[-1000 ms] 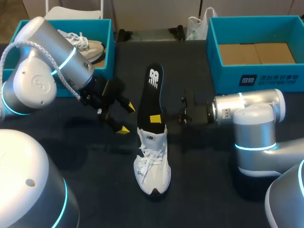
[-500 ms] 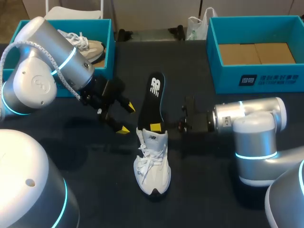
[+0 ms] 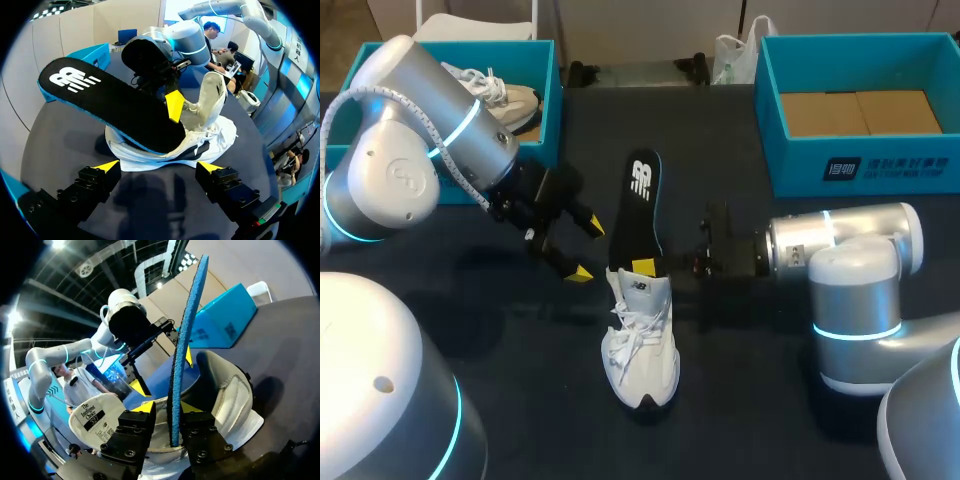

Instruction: Take the shoe out of the shoebox, open the shoe tongue, remove and reinsert the insole, then place the shoe into the shoebox

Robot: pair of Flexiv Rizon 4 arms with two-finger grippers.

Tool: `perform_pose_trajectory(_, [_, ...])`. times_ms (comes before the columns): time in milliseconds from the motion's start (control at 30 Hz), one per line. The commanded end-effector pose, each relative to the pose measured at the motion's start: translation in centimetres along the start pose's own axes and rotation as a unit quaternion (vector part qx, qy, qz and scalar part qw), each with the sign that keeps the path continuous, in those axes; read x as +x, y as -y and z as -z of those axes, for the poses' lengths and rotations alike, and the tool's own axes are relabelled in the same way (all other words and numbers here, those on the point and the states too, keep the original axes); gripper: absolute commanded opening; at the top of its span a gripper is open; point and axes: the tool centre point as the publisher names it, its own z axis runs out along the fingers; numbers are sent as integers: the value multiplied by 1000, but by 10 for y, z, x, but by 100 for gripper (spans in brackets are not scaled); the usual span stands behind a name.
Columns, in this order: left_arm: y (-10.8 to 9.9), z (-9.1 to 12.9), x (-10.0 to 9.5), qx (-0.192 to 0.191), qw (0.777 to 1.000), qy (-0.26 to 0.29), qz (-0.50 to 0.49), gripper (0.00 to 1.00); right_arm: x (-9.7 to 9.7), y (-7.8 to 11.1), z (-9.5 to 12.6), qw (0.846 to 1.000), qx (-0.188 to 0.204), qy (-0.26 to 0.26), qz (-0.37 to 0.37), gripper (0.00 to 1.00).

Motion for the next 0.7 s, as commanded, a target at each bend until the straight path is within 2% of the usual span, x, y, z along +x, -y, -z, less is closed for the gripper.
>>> perform_pose_trajectory(33, [0, 1, 0, -2, 1000, 0, 0, 100, -3, -4, -5, 1000, 4, 1, 3, 31])
perform_pose_trajectory(333, [0, 1, 0, -2, 1000, 0, 0, 100, -6, -13, -4, 1000, 3, 6, 17, 35])
perform_pose_trajectory(700, [0, 1, 0, -2, 1000, 0, 0, 100, -14, -31, -7, 999, 9, 3, 37, 33])
